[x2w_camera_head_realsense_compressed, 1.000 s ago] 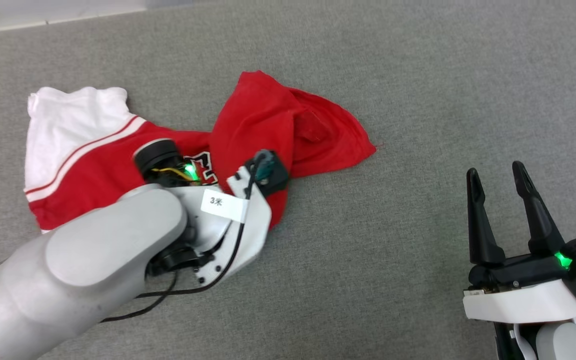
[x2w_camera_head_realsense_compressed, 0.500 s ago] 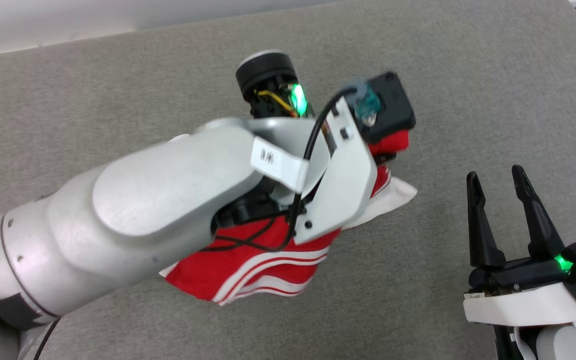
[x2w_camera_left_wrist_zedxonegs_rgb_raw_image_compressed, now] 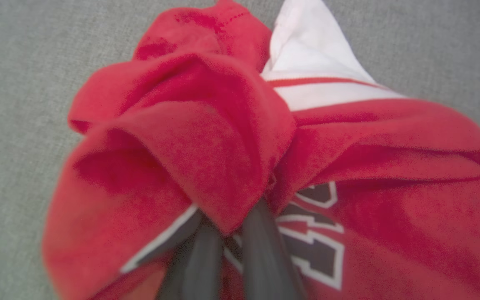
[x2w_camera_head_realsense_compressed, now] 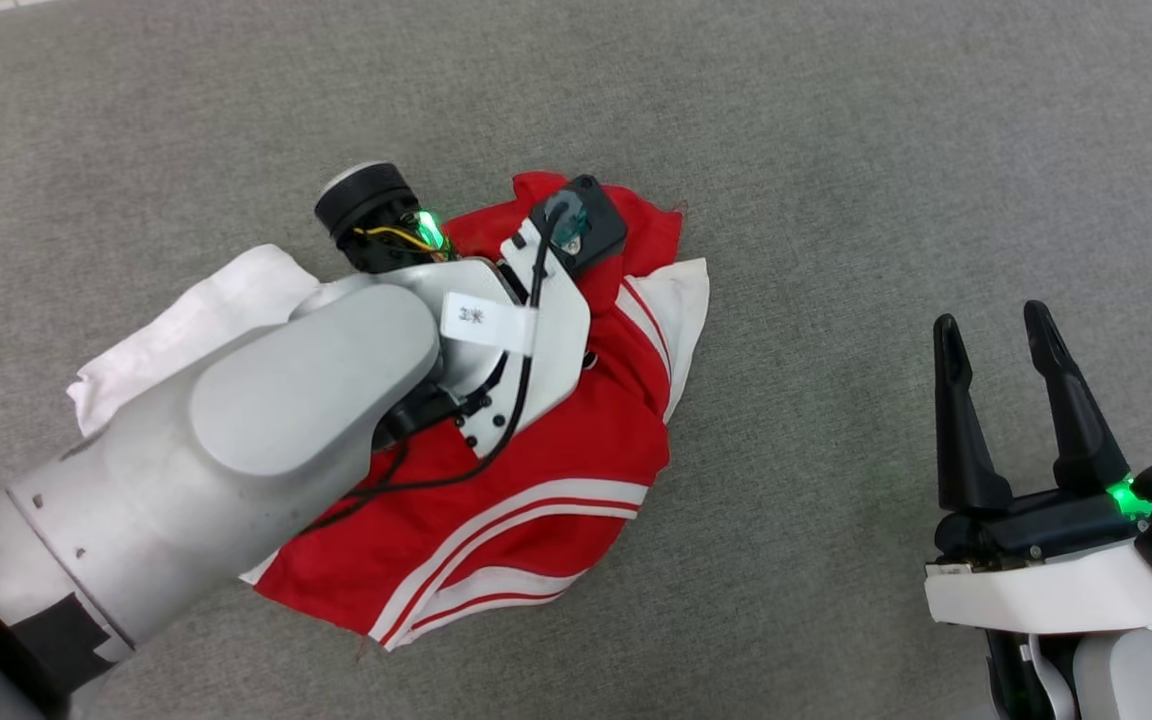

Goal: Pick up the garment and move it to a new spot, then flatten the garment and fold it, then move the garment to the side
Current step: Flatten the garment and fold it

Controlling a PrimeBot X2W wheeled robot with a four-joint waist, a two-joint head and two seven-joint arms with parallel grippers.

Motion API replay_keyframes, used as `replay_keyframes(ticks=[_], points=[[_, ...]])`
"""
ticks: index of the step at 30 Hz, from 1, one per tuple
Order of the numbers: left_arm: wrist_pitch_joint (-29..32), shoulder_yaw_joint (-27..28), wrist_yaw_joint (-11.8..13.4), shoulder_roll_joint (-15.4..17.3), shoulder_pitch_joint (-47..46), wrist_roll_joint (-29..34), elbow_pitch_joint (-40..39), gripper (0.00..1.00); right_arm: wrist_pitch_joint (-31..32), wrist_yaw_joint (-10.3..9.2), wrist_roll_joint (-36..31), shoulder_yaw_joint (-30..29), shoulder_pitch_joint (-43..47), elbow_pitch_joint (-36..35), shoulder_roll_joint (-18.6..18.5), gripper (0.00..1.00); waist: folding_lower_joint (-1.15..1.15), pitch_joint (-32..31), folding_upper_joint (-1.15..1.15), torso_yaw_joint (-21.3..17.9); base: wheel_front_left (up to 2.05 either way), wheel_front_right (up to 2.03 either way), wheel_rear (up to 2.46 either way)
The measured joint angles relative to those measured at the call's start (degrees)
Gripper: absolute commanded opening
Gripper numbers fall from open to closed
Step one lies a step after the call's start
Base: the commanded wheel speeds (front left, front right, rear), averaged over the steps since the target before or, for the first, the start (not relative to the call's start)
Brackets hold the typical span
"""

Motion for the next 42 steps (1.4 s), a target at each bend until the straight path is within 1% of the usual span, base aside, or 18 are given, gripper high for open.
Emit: replay_keyframes(ticks=[2, 4, 5, 6, 9, 13, 15, 18, 20, 22, 25, 28, 30, 32, 33, 35, 38, 42], points=[[0.4, 0.4, 0.0, 0.1, 0.3, 0.0, 0.5, 0.0, 0.0, 0.0, 0.0, 0.0, -0.2, 0.0, 0.0, 1.0, -0.01, 0.5, 0.0, -0.4, 0.0, 0.0, 0.0], [-0.7, 0.5, 0.0, 0.0, 0.3, -0.3, 1.1, 0.0, 0.0, 0.0, 0.0, -0.4, -0.2, 0.2, 0.0, 1.0, 0.0, 0.5, 0.0, -0.3, 0.0, 0.0, 0.0], [-1.4, 0.4, 0.0, -0.1, 0.3, -0.7, 1.3, 0.35, 0.0, 0.0, -0.1, -0.5, -0.2, 0.2, 0.0, 1.0, 0.0, 0.3, 0.0, -0.1, 0.0, 0.0, 0.0], [-2.5, 0.3, 0.0, -0.2, 0.3, -0.4, 1.4, 1.0, 0.0, 0.0, -0.3, -0.5, -0.2, 0.3, 0.0, 1.0, 0.0, -0.1, 0.0, 0.1, 0.0, 0.0, 0.0], [-8.8, -0.2, 0.0, -0.3, -0.2, 0.4, 1.9, 1.0, 0.0, 0.0, -0.9, -0.9, -0.1, 0.3, 0.0, 1.0, 0.0, -1.6, 0.0, 0.8, 0.0, 0.0, 0.0], [-20.2, -0.2, 0.0, -0.1, -1.4, 1.1, 3.2, 1.0, 0.0, 0.0, -3.2, -2.6, 0.2, -0.2, 0.0, 1.0, 0.0, -4.5, 0.0, 2.0, 0.0, 0.0, 0.0], [-25.7, 0.8, 0.0, 0.3, -1.1, 1.3, 4.3, 1.0, 0.0, 0.0, -5.0, -3.5, 0.2, -0.7, 0.0, 1.0, 0.0, -6.1, 0.0, 2.8, 0.0, 0.0, 0.0], [-33.4, 2.8, 2.8, 1.5, 1.2, 2.4, 5.1, 1.0, 0.0, 0.0, -8.5, -4.7, -0.5, -1.5, 0.0, 1.0, 0.0, -8.4, 0.0, 4.2, 0.0, 0.0, 0.0], [-38.8, 4.6, 6.2, 1.9, 3.6, 2.7, 4.9, 1.0, 0.0, 0.0, -11.0, -5.3, -2.0, -2.2, 0.0, 1.0, -0.01, -9.7, 0.0, 5.4, 0.0, 0.0, 0.0], [-44.0, 6.6, 9.9, 2.7, 6.1, 3.0, 4.4, 1.0, 0.0, 0.0, -12.4, -5.3, -4.1, -2.4, -0.9, 1.0, -0.01, -10.7, 0.0, 6.7, 0.0, 0.0, 0.0], [-47.6, 10.1, 15.7, 4.3, 10.8, 3.0, 3.0, 1.0, 0.0, 0.0, -13.0, -4.5, -7.4, -2.1, -5.0, 1.0, -0.01, -12.1, 0.0, 8.6, 0.0, 0.0, 0.0], [-48.4, 14.4, 21.2, 5.7, 15.5, 4.3, -0.4, 1.0, 0.0, 0.01, -13.1, -2.1, -10.6, -0.4, -9.6, 1.0, -0.01, -13.1, 0.0, 10.3, 0.0, 0.0, 0.0], [-48.4, 19.4, 24.5, 6.6, 19.2, 6.8, -4.6, 1.0, 0.0, 0.0, -12.2, 0.1, -13.0, 1.8, -13.0, 1.0, -0.01, -13.6, 0.0, 11.3, 0.0, 0.0, 0.0], [-48.5, 24.0, 27.3, 7.0, 24.0, 9.4, -8.5, 1.0, 0.3, 0.01, -10.8, 3.1, -15.5, 4.7, -16.2, 1.0, -0.01, -14.0, 0.0, 12.1, 0.0, 0.0, 0.0], [-48.4, 26.2, 28.5, 7.0, 26.8, 10.8, -10.5, 1.0, 1.9, 0.0, -9.7, 5.0, -16.7, 5.9, -18.0, 1.0, -0.01, -14.2, 0.0, 12.4, 0.0, 0.0, 0.0], [-48.4, 29.8, 29.7, 7.1, 31.7, 13.3, -13.3, 1.0, 6.7, 0.01, -6.5, 8.7, -19.3, 7.2, -21.3, 1.0, -0.01, -14.5, 0.0, 13.0, 0.0, 0.0, 0.0], [-48.5, 35.4, 31.2, 6.3, 38.0, 16.6, -16.8, 1.0, 16.5, 0.01, 0.2, 14.9, -23.0, 8.0, -26.7, 1.0, -0.01, -14.5, 0.0, 13.7, 0.0, 0.0, 0.0], [-48.5, 41.3, 31.0, 3.5, 44.5, 20.2, -19.5, 1.0, 31.6, 0.01, 10.5, 23.4, -27.0, 7.8, -34.4, 1.0, -0.01, -13.9, 0.0, 14.6, 0.0, 0.0, 0.0]])
